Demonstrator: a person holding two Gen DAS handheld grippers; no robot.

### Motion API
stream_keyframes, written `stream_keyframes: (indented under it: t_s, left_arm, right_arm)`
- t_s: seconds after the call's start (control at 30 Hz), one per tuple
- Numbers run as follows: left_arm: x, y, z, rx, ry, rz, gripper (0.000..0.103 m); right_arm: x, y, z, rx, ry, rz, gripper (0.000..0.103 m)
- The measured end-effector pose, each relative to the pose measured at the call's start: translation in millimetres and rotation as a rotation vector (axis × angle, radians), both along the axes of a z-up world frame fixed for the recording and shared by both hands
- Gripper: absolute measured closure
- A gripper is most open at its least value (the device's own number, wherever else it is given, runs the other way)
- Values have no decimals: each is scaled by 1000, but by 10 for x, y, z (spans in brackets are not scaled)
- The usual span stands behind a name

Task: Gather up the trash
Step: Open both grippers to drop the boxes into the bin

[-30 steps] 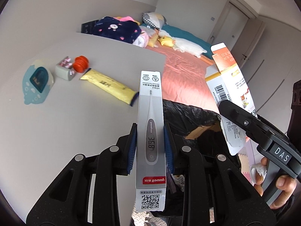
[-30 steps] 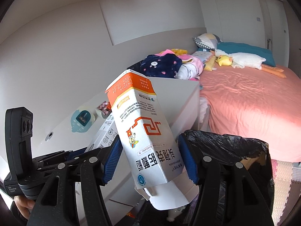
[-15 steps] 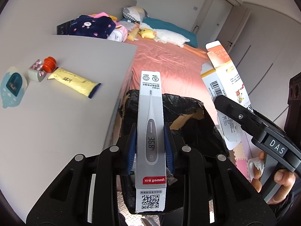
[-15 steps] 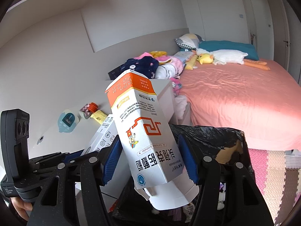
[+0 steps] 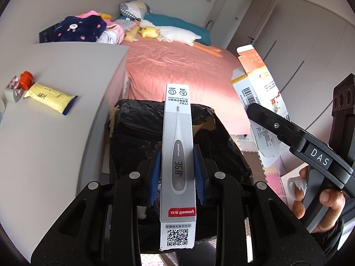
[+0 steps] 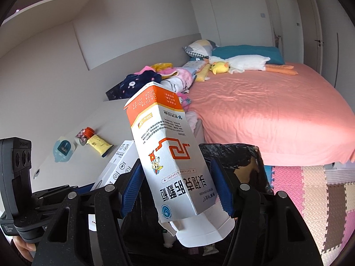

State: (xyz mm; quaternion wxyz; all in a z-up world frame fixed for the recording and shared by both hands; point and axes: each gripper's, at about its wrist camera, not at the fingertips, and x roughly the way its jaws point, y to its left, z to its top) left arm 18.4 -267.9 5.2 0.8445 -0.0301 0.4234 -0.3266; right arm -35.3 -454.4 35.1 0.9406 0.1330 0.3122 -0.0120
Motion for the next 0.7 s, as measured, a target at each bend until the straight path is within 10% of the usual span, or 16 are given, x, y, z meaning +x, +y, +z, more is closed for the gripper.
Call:
stream_keyframes:
  t_s: [0.5,0.53,0.6,0.7]
  left_arm:
    - [43,-255,-150,11,44,-84,73]
    - [31,-257,-145,25,29,-76,67]
    - [10,-243,-105,73,-34,-13,5]
    - [-14,-178,-25,87,-112,49,7]
  right_arm:
    - [9,-268,-152,35,30,-74,38]
    - [14,-276,-142,30,27,-85,35]
    - [0,-291,-108,1,17,-123,22]
    - [-40,-290,-45,-31,-7,-139,14]
